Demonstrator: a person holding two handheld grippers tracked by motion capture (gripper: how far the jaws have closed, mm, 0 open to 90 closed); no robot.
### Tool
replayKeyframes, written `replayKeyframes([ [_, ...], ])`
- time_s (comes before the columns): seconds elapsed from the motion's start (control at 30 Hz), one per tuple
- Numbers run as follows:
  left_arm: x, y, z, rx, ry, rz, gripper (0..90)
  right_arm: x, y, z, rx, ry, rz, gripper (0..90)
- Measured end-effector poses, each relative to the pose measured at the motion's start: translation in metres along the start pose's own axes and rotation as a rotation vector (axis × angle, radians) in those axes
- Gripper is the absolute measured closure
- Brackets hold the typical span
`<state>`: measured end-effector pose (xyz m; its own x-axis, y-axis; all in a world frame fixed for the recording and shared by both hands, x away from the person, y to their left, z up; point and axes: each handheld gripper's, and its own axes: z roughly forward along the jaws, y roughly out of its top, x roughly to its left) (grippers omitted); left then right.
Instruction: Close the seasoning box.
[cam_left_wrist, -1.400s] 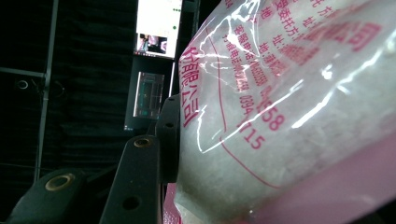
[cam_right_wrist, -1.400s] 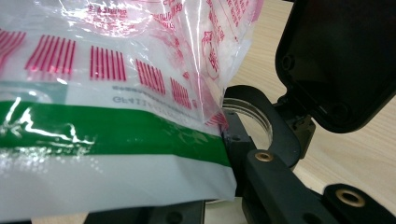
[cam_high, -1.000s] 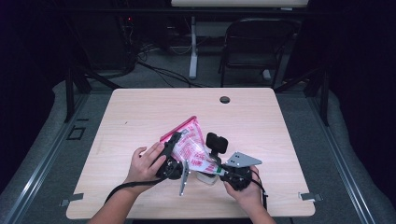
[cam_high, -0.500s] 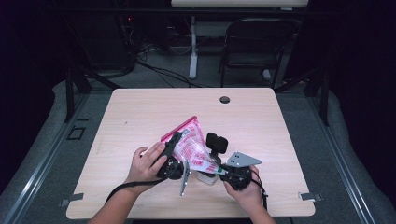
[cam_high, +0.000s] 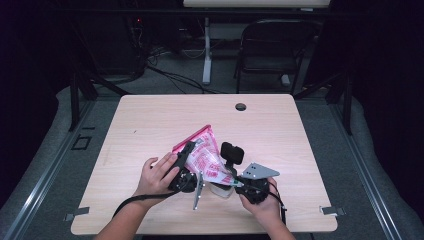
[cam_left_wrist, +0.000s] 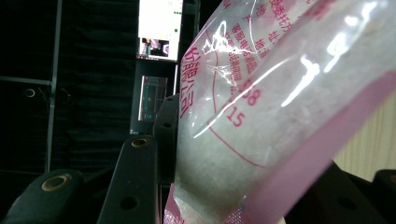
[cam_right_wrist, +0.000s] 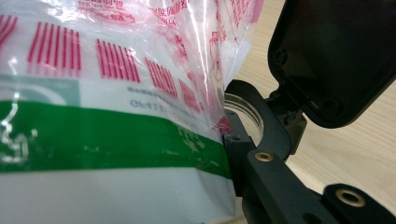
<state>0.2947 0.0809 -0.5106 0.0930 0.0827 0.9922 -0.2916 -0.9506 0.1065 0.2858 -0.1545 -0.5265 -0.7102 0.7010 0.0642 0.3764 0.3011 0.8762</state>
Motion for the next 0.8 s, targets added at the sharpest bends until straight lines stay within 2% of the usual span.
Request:
replayKeyframes([
  [0.17,-0.0008,-0.0011,0.0010,0.004,-0.022,-0.008,63.6,0.0003,0.0005,-0.0010,0.000,-0.001,-0.005,88.0],
  [0.43,0.0000,-0.0028,0.0015,-0.004,-0.022,-0.024,65.0,0.0023,0.0019,-0.0026,-0.006,0.003,-0.018,87.8],
  [0.8,0.0001,-0.0028,0.0017,-0.006,-0.020,-0.020,65.0,0.0028,0.0019,-0.0021,-0.002,0.003,-0.027,87.1],
])
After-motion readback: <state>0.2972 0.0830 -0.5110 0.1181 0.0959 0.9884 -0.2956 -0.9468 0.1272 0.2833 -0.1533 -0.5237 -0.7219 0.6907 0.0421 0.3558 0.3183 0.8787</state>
